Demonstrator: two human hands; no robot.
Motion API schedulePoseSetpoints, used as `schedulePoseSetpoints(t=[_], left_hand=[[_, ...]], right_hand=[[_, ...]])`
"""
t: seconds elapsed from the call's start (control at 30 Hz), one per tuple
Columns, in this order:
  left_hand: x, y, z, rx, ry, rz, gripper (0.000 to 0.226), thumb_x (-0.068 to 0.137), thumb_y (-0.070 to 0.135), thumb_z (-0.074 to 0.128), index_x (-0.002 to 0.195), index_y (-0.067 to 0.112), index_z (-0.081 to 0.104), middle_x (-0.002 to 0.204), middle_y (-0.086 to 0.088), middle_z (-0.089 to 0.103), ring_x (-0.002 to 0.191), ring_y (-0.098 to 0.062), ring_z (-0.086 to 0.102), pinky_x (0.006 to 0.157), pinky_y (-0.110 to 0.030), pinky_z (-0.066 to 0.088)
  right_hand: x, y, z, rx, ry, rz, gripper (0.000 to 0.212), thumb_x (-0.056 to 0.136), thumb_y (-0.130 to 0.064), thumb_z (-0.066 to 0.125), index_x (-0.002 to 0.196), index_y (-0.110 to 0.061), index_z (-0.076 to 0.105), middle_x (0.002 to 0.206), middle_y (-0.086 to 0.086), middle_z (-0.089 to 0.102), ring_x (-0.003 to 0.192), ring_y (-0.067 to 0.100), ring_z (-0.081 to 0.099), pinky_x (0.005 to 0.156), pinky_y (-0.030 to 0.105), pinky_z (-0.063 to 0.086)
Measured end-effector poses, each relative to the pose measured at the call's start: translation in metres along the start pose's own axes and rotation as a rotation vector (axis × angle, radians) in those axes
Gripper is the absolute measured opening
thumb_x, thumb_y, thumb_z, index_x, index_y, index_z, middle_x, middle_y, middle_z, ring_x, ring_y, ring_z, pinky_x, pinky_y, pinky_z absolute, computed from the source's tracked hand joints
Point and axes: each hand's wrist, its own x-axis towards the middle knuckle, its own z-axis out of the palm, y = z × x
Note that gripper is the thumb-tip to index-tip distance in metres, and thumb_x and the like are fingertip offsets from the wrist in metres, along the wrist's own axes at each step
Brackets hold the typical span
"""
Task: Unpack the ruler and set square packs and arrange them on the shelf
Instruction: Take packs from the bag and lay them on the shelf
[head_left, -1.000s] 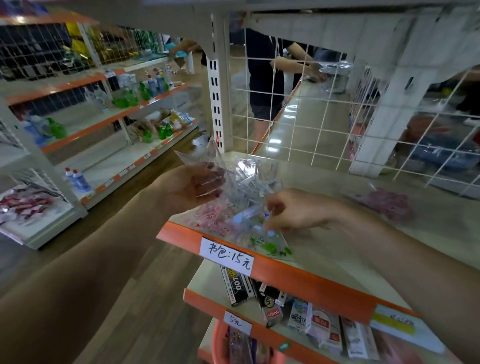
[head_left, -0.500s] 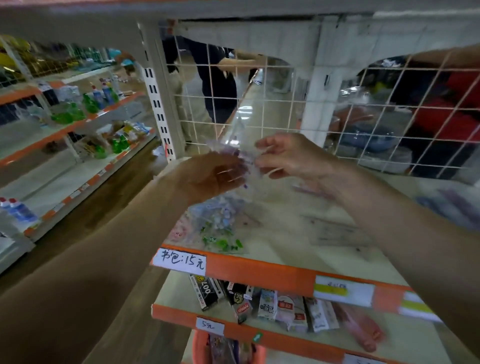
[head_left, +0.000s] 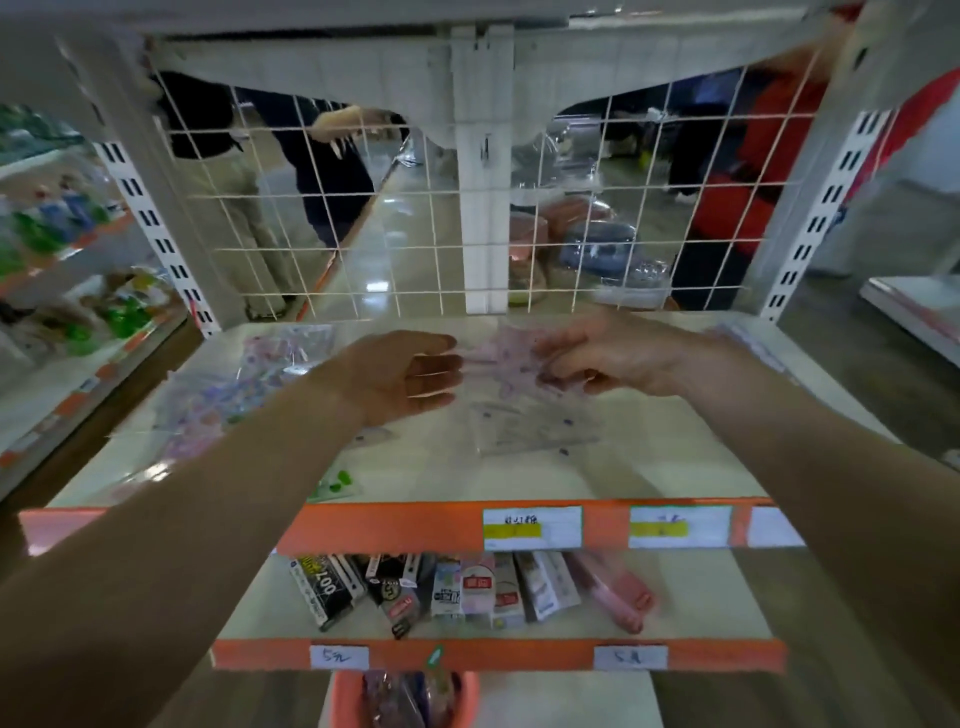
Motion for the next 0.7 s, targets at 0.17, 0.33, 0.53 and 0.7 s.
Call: schedulePoseSetpoints(t=[0.17, 0.33, 0.53, 0.7], left_hand=[[-0.005, -0.009, 0.004, 0.12, 0.125, 0.012, 0.009, 0.093, 0.011, 0.054, 0.09, 0.012, 0.063, 0.085, -0.005, 0.063, 0.078, -0.018, 0.062, 0.079, -0.036, 0.05], [-0.007, -0.017, 0.007, 0.378, 0.239, 0.073, 0.01, 0.092, 0.008, 0.057, 0.088, 0.012, 0.066, 0.087, -0.005, 0.066, 0.079, -0.017, 0.061, 0.078, -0.034, 0.05], [0.0, -0.02, 0.016, 0.645, 0.29, 0.153, 0.013, 0.09, 0.008, 0.058, 0.096, 0.011, 0.068, 0.093, -0.008, 0.066, 0.076, -0.014, 0.059, 0.065, -0.025, 0.046], [0.006, -0.018, 0.017, 0.695, 0.308, 0.167, 0.014, 0.089, 0.006, 0.057, 0.093, 0.011, 0.069, 0.095, -0.015, 0.066, 0.083, -0.019, 0.058, 0.064, -0.024, 0.044]], right_hand=[[-0.001, 0.014, 0.012, -0.122, -0.136, 0.064, 0.03, 0.089, -0.006, 0.062, 0.119, -0.007, 0.061, 0.094, 0.008, 0.065, 0.07, 0.009, 0.057, 0.059, 0.017, 0.044], [0.007, 0.016, 0.009, -0.357, 0.004, -0.058, 0.029, 0.092, -0.002, 0.054, 0.118, -0.011, 0.065, 0.111, 0.001, 0.061, 0.096, 0.014, 0.056, 0.079, 0.024, 0.045], [0.018, 0.011, 0.016, -0.683, 0.006, -0.12, 0.041, 0.092, 0.002, 0.04, 0.115, -0.017, 0.068, 0.127, -0.002, 0.06, 0.112, 0.015, 0.054, 0.081, 0.018, 0.038], [0.034, 0.004, 0.034, -0.887, -0.065, -0.117, 0.043, 0.091, 0.0, 0.037, 0.123, -0.016, 0.062, 0.135, 0.004, 0.055, 0.118, 0.022, 0.053, 0.093, 0.026, 0.043]])
